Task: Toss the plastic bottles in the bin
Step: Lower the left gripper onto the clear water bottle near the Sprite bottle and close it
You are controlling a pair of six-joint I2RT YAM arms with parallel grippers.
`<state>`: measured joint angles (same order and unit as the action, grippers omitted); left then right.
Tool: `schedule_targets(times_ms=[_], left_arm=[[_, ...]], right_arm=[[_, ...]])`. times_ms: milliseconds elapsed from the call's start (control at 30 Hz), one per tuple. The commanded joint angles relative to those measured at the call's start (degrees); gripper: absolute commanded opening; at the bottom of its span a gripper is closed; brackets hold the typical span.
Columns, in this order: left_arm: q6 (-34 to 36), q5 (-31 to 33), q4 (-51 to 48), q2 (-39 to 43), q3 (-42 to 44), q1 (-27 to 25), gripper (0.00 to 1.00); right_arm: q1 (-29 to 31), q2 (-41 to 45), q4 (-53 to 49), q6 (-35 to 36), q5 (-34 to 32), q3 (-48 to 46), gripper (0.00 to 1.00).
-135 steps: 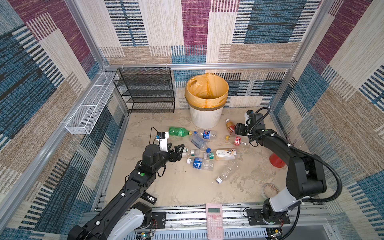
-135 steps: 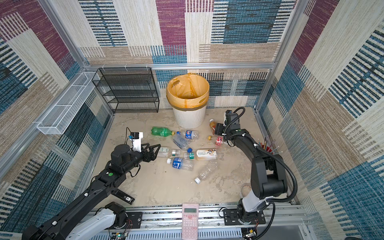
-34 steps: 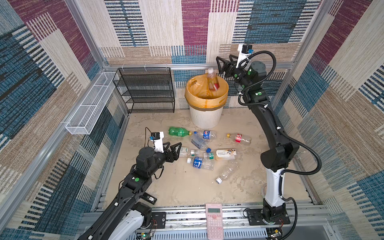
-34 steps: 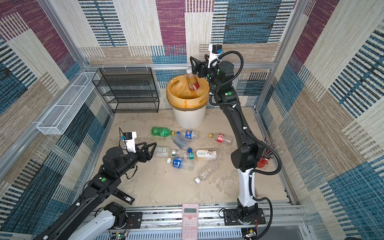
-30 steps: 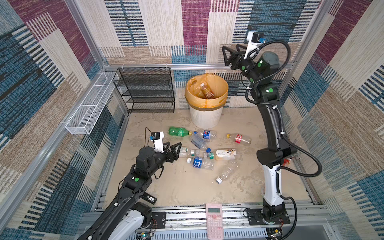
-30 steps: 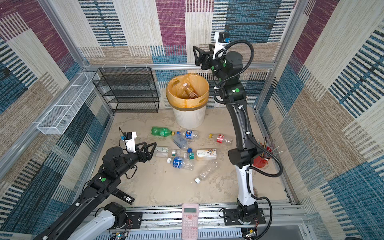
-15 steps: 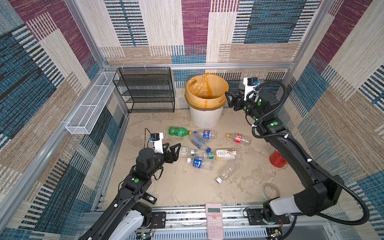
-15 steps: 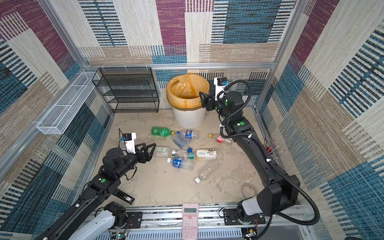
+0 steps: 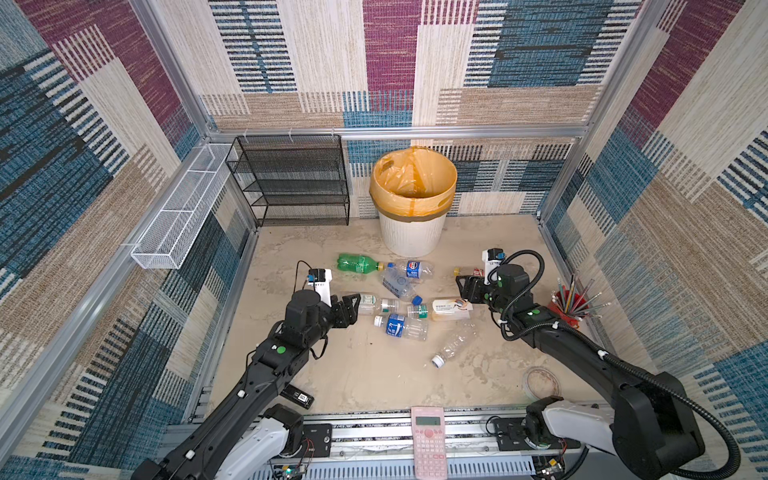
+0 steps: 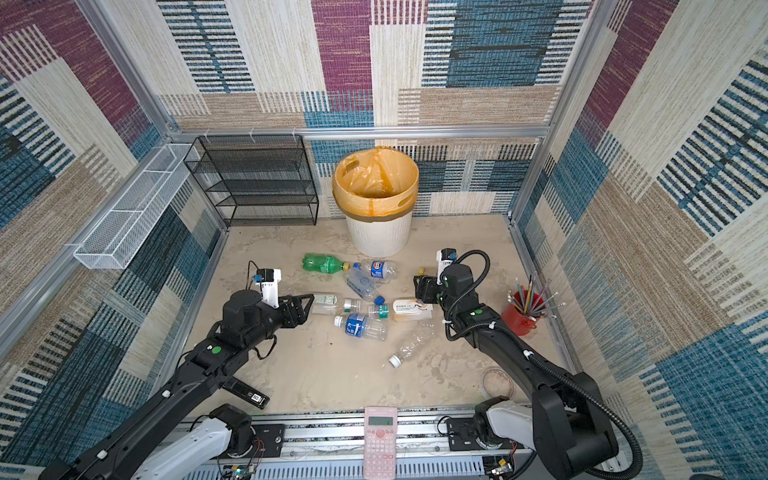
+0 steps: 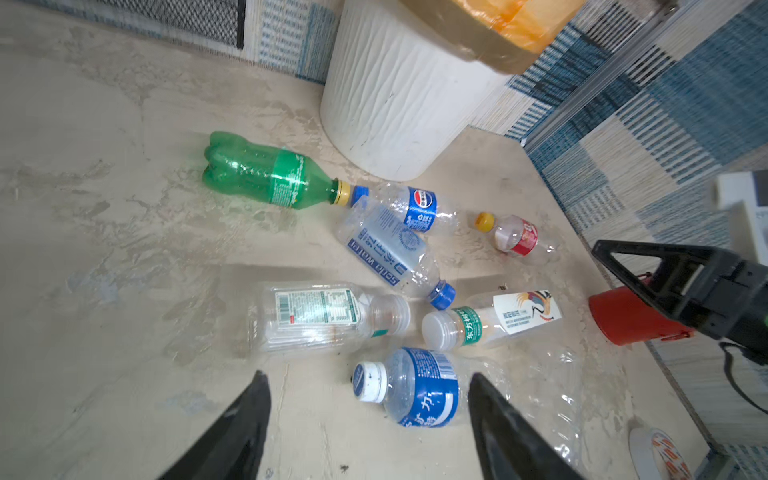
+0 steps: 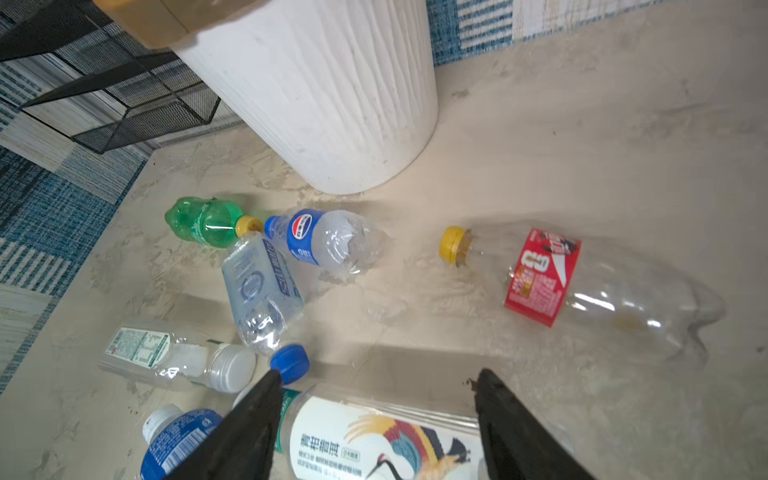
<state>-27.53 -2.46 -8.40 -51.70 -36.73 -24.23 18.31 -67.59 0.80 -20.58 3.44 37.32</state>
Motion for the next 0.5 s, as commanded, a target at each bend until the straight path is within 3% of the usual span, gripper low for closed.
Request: schedule_targets(times_ms=[0, 300, 467], left_arm=[[-4.8, 2.5, -8.6, -4.1, -3.6, 0.2, 0.71], [-18.0, -3.9, -14.5, -13.8, -8.7, 0.2, 0.64], [-32.2, -2.2, -20.2, -18.1, -11.6, 0.3, 0.65]], right_arm=[[0.1, 2.1, 0.4, -1.6, -1.4, -2.4, 0.75], [0.1, 6.2, -0.2, -1.6, -2.1, -7.3, 0.75], [0.0, 7.6, 1.2, -1.0, -1.4, -8.7, 0.76]])
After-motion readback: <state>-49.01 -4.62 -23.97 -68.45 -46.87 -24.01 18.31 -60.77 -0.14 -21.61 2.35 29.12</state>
